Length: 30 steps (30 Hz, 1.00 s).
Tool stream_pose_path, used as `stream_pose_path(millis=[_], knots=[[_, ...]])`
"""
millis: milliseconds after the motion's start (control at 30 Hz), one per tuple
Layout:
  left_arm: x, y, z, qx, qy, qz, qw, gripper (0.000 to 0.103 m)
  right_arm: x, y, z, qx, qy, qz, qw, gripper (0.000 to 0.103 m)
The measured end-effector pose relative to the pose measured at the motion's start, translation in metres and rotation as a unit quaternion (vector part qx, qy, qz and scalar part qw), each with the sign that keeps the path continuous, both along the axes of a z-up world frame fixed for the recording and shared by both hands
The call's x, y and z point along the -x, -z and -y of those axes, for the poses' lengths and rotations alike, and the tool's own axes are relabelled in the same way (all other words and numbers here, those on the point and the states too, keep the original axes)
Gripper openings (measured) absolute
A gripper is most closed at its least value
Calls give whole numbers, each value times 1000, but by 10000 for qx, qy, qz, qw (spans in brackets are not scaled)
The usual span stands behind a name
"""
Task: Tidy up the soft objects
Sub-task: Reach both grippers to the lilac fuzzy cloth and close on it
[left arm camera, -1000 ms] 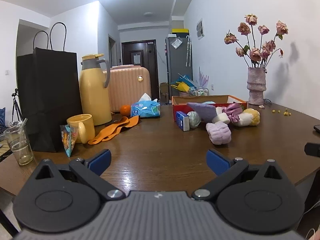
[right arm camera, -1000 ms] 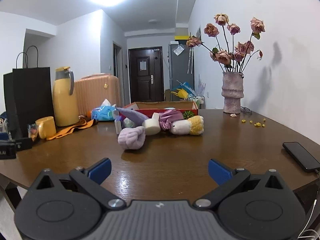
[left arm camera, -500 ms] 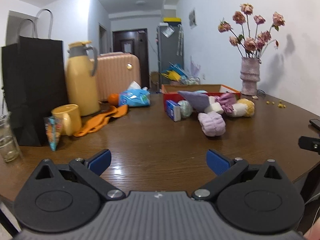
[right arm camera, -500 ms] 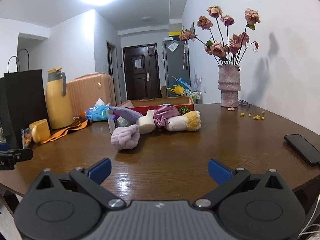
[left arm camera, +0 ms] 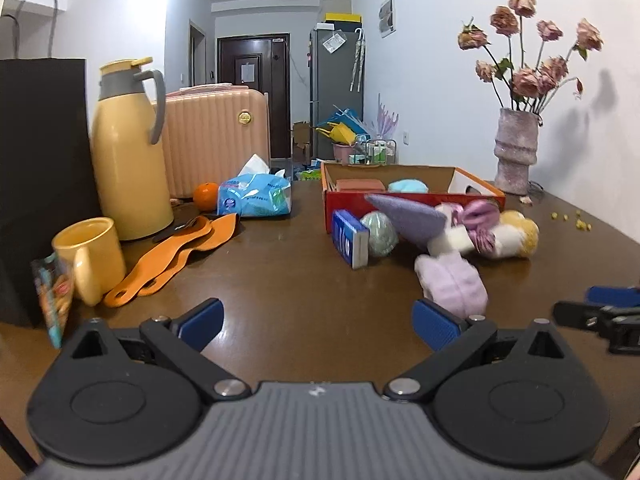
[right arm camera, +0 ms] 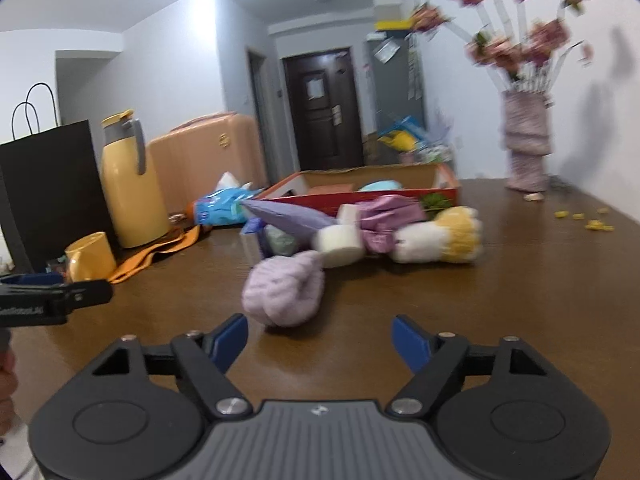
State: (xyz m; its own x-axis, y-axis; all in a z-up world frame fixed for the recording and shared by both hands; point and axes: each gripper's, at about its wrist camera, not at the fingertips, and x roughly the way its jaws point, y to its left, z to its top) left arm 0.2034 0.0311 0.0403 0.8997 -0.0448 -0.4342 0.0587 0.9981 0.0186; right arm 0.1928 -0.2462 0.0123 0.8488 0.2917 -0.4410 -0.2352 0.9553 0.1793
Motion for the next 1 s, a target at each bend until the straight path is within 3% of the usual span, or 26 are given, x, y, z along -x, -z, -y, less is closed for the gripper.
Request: stream_pose_path(millis=[167, 267, 367, 467, 567, 633, 667, 733, 800, 900, 1000], knots=[[-41, -1, 2, -59, 101, -15, 9999, 90, -62, 6, -25, -262, -543, -372, 9975, 59], [-61, 0, 4, -13, 183, -155, 9997, 87, -94, 13, -40, -347, -659, -520, 9959, 46], [-74, 1, 6, -36, 221, -188, 9996, 87, -115, 20, -43, -474, -702, -700, 9939, 20], [-82, 1, 7, -37, 283, -246, 9993, 87, -123, 29, -34, -1001, -1128, -992, 9836, 12], [-88, 2, 12, 127, 595, -409, 9973, 87, -121, 28, -23, -1135, -1802, -1218, 9694, 12], [-93, 4, 18, 236, 875, -547, 9944, 87, -121, 27, -16, -881, -2066, -1368, 9648, 16], [-95, 5, 22, 297, 993, -612, 9927, 87, -121, 25, -11, -695, -2015, -1364, 9675, 18], [-103, 8, 33, 381, 1215, -740, 9891, 87, -121, 23, 0, -502, -1574, -1222, 9787, 40], [-109, 12, 44, 352, 1340, -789, 9872, 87, -121, 18, 12, -291, -1058, -1026, 9887, 53], [-119, 13, 51, 285, 1416, -824, 9861, 83, -117, 14, 30, -426, -399, -895, 9943, 53], [-132, 18, 46, 520, 1578, -1160, 9793, 77, -101, 19, 39, -1050, -547, -1004, 9879, 53]])
